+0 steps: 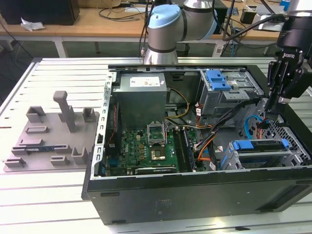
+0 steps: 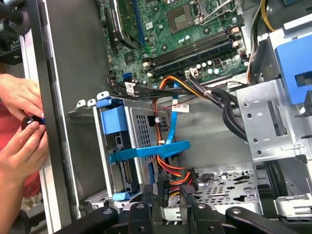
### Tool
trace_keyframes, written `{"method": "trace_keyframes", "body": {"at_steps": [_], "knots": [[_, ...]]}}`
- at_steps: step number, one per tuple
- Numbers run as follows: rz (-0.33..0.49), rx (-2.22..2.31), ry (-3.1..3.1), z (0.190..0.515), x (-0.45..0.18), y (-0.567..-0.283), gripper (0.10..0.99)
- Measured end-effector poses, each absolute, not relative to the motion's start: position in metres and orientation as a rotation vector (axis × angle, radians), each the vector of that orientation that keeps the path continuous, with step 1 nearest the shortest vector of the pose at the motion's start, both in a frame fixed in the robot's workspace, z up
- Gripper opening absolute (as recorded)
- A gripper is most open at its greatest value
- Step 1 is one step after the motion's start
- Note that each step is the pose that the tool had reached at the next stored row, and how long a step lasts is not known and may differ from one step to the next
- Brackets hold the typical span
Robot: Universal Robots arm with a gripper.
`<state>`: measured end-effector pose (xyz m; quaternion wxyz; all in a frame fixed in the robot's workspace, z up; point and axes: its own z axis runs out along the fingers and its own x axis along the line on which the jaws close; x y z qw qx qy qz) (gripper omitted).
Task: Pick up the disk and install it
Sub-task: 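Insert the first disk wire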
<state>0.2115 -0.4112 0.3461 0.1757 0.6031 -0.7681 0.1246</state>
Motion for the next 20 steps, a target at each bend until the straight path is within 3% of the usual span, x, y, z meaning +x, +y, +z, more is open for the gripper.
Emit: {"method": "trace_keyframes", "body": {"at_steps": [20], "knots": [[0.319,1.654,-2.187,0.3397,0.2142,-0.4098,0.353]]}}
